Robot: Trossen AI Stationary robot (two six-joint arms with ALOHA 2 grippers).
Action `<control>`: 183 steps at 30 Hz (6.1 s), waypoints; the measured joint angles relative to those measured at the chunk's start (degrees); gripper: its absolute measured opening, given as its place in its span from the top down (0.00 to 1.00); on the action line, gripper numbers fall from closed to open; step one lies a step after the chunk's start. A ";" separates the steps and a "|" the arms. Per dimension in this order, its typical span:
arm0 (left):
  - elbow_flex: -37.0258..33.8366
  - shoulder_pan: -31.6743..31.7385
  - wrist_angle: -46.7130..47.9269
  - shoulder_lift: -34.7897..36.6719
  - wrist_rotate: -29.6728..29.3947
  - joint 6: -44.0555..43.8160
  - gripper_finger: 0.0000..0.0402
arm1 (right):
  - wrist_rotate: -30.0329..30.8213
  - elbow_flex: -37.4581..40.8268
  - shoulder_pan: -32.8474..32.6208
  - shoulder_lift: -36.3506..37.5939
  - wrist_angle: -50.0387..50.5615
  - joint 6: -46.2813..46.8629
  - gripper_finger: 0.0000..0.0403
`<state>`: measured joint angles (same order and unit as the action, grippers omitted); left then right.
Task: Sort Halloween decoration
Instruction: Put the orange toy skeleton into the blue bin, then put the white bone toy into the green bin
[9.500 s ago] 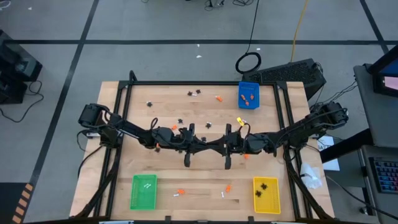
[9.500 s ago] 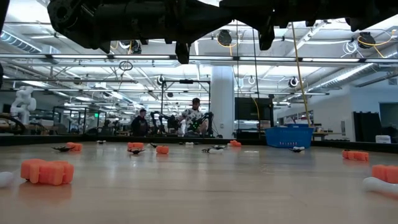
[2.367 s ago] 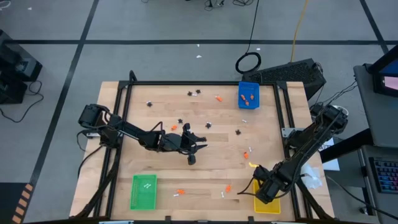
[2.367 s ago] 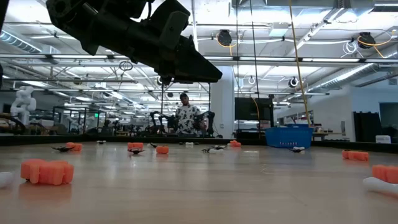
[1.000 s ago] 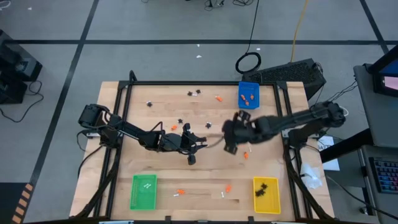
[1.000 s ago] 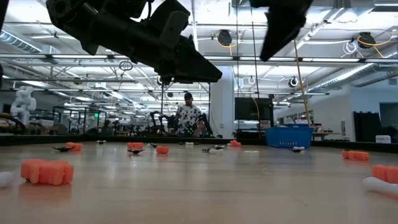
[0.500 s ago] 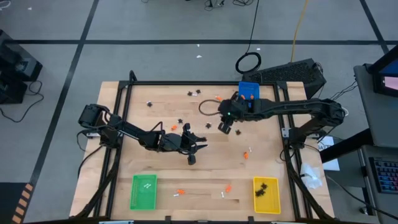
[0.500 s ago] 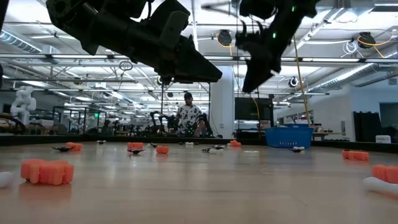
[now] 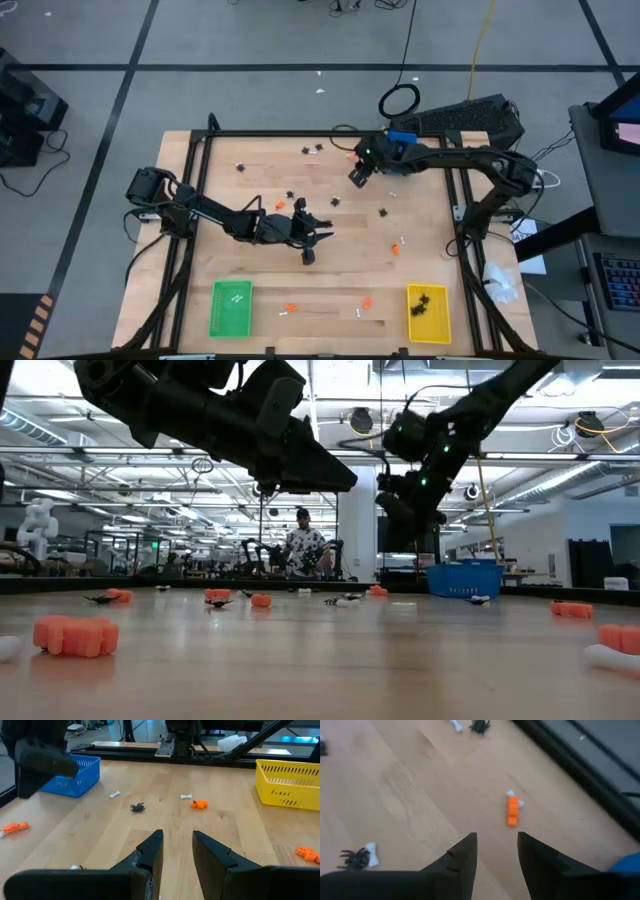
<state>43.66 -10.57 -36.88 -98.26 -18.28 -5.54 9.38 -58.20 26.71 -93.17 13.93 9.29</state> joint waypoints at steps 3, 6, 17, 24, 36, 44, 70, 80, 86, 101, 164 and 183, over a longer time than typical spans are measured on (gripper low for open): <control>0.00 -0.01 0.04 0.00 0.00 0.00 0.75 | -1.68 -1.45 1.82 -3.30 -0.58 -1.03 0.67; 0.00 -0.02 0.06 0.00 0.00 0.01 0.75 | -2.17 -3.38 2.97 -6.58 -0.14 -1.68 0.67; 0.00 -0.02 0.10 0.00 0.00 0.01 0.75 | -2.15 -11.16 6.14 -14.74 2.21 -2.53 0.51; 0.00 -0.02 0.11 0.00 0.00 0.01 0.75 | -2.16 -12.65 7.53 -17.75 2.71 -2.54 0.52; 0.00 -0.02 0.11 0.00 0.00 0.00 0.75 | -5.20 -12.63 7.81 -19.08 3.67 -3.14 0.74; 0.00 -0.02 0.03 0.00 0.00 0.00 0.75 | -5.02 -12.58 7.44 -16.10 5.15 -4.64 0.98; 0.00 0.81 0.63 0.00 0.90 -2.08 0.75 | -0.48 -1.58 20.56 4.11 21.59 2.20 1.00; 0.00 2.08 3.80 0.00 1.68 -1.66 0.75 | -3.51 -0.12 24.47 -2.79 16.02 0.75 1.00; 0.00 3.32 3.76 0.00 1.67 -1.04 0.75 | -3.68 -0.12 24.53 -2.78 16.57 -0.44 0.94; 2.14 -0.06 44.80 19.38 3.40 4.74 0.99 | -3.61 3.35 16.17 17.96 17.80 -8.15 0.84; 20.83 55.73 87.83 1.99 18.48 21.07 1.00 | 2.83 25.32 -12.95 36.78 -15.46 -4.64 1.00; 22.45 33.32 80.35 -1.57 25.81 -0.70 0.84 | 2.79 25.30 -12.95 36.78 -15.45 -4.20 1.00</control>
<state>66.11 22.75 43.46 -99.82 7.52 -6.24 12.16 -32.91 13.76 -56.39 -1.52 5.08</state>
